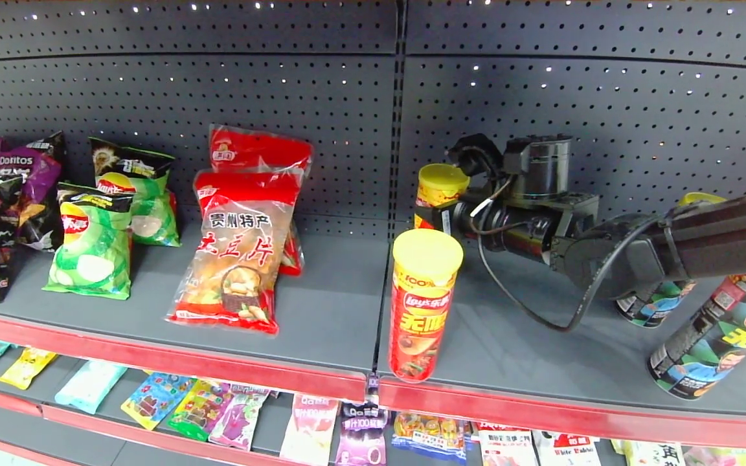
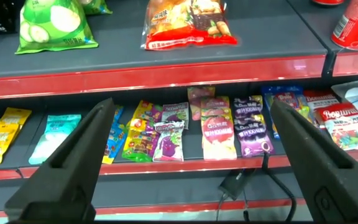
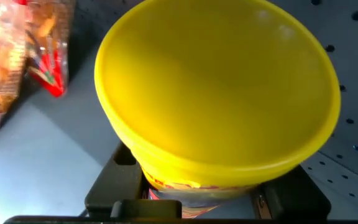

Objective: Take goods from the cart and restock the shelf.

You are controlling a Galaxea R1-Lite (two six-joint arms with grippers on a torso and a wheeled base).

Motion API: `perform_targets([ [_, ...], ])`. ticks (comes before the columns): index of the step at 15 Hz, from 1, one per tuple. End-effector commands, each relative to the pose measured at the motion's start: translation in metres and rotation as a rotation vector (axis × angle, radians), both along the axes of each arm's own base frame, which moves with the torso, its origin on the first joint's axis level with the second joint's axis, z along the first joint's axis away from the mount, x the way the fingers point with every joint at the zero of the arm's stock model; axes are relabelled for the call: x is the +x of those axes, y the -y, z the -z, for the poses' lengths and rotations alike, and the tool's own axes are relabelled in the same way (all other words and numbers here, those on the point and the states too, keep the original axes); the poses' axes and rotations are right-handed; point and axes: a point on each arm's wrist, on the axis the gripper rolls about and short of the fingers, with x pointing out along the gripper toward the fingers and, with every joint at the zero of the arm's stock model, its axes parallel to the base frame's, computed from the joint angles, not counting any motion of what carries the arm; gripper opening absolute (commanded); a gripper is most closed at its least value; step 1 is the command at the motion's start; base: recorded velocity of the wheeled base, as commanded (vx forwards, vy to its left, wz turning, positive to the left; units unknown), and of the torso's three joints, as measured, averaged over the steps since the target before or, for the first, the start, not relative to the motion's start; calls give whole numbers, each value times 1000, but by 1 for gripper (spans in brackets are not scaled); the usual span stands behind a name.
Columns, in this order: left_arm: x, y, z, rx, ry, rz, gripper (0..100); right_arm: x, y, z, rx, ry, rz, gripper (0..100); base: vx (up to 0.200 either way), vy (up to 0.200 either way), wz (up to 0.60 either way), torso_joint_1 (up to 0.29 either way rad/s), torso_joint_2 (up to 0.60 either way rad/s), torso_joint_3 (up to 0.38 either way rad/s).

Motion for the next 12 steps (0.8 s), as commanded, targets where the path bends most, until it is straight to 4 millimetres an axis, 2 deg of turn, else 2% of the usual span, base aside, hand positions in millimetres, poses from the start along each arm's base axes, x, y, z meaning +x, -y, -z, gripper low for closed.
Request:
perform_targets([
  [1,0,0,0,0,-1,-1,100,-1,-4,1,4,1,-9,0,0,0,0,0,0,0],
  [3,1,0,-2,0,-1,-1,100,1,-6,-3,20,17,-8,0,0,0,0,0,0,0],
  [12,1,0,3,0,-12,2,100,9,-13,5,15,41,59,0,0,0,0,0,0,0],
])
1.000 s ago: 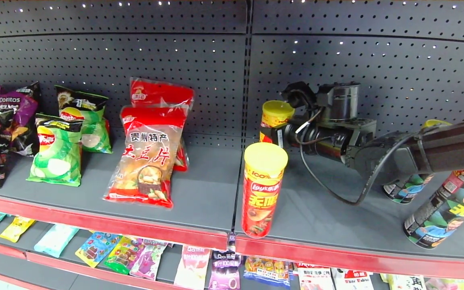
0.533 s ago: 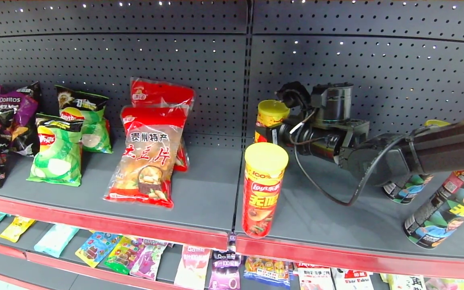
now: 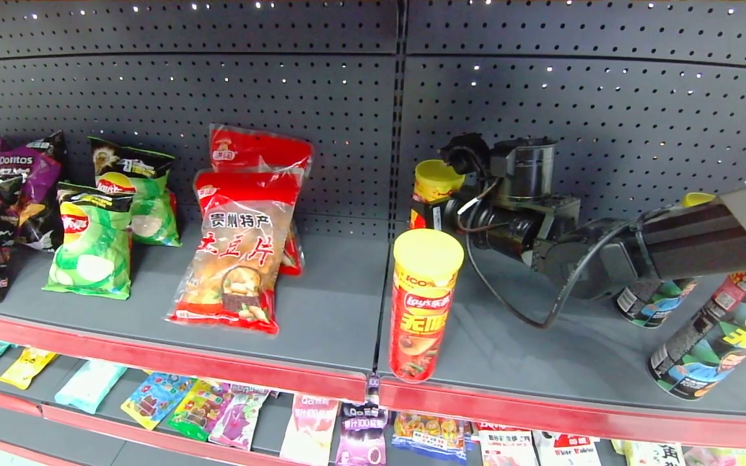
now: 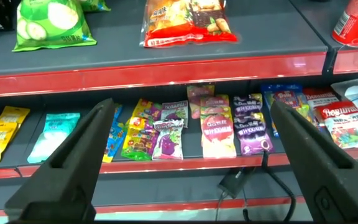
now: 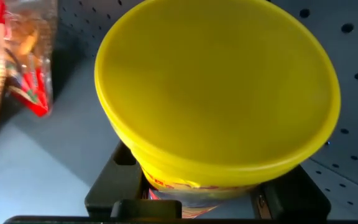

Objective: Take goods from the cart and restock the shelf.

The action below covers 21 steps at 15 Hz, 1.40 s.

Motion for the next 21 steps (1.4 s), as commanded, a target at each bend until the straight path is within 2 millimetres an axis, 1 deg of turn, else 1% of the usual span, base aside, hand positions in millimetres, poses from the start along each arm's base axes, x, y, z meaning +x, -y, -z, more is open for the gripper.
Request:
perform_targets([
  [1,0,0,1,0,-3,-3,100,-1,-3,1,-1,-1,-1,0,0,0,0,0,0,0],
  [5,0,0,1,0,-6,-1,100,0,-3,2,-4,-1,18,0,0,0,0,0,0,0],
  [8,1,0,2,1,-7,-1,100,-3,-8,3,-10,0,31,0,0,0,0,0,0,0],
  [11,0,0,1,0,-3,-1,100,-6,-12,1,-7,5,22,0,0,0,0,0,0,0],
  [17,-1,0,2,-8,6,-3,100,-6,-14,4,-4,-6,22,0,0,0,0,0,0,0],
  [18,-1,0,1,-8,9,-3,100,-7,-14,4,-5,-6,23,100,0,0,0,0,0,0],
  [21,-1,0,2,-8,6,-3,100,-7,-13,3,-3,-3,23,100,0,0,0,0,0,0],
])
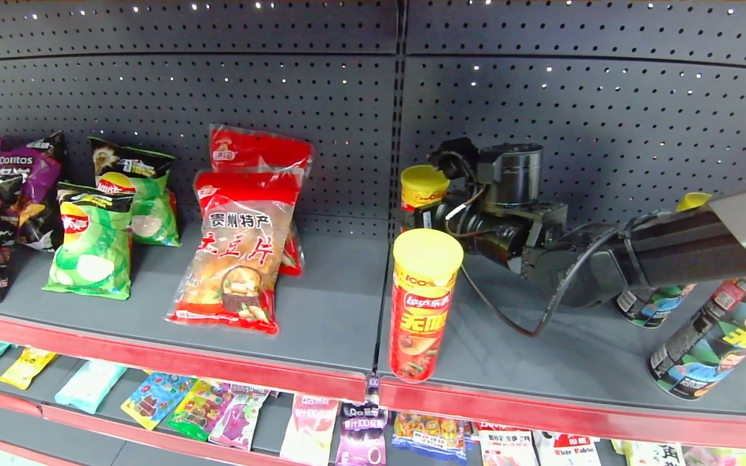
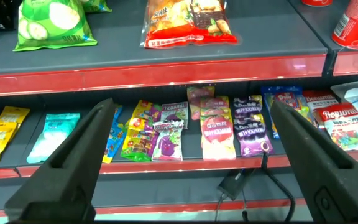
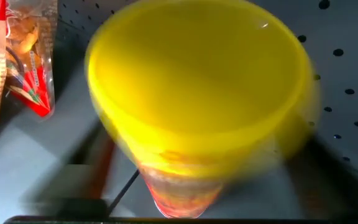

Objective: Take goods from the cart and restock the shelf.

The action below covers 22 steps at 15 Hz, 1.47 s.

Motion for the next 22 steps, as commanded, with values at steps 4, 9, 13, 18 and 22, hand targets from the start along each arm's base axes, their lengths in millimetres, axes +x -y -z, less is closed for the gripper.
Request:
perform_targets([
  [4,0,0,0,0,-2,1,100,-4,3,-5,5,5,3,100,0,0,0,0,0,0],
  [9,0,0,0,0,-2,4,100,-23,15,-11,0,-8,2,100,0,0,0,0,0,0],
  [13,0,0,0,-1,0,7,100,-38,26,-16,4,-16,6,100,0,0,0,0,0,0],
  [18,0,0,0,-1,0,10,100,-50,39,-11,-9,-46,17,100,0,0,0,0,0,0],
  [22,0,0,0,-1,-2,15,100,-53,53,-3,-27,-75,48,100,0,0,0,0,0,0],
])
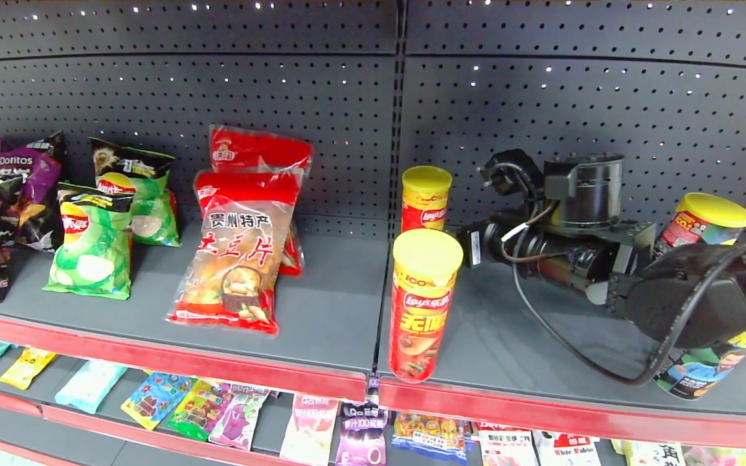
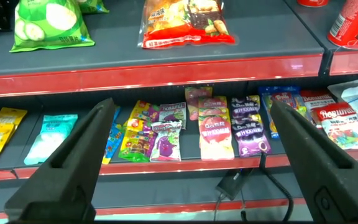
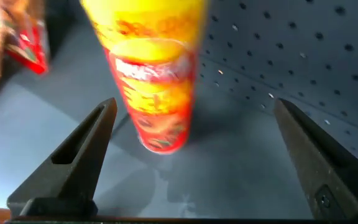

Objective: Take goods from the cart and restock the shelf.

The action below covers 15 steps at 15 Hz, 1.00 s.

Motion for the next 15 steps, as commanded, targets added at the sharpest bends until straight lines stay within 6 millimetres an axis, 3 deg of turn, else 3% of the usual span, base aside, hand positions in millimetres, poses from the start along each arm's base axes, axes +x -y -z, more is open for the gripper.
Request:
perform_targets([
  [1,0,0,0,0,-2,2,100,-1,10,2,-7,-10,22,100,0,0,0,0,0,0],
  [7,1,0,-1,2,-11,-1,100,-3,30,25,-46,-86,62,100,0,0,0,0,0,0],
  [9,1,0,-1,0,-11,2,100,14,30,35,-61,-104,80,100,0,0,0,0,0,0],
  [15,1,0,0,-28,-8,-4,100,36,23,54,-41,-98,39,100,0,0,0,0,0,0],
])
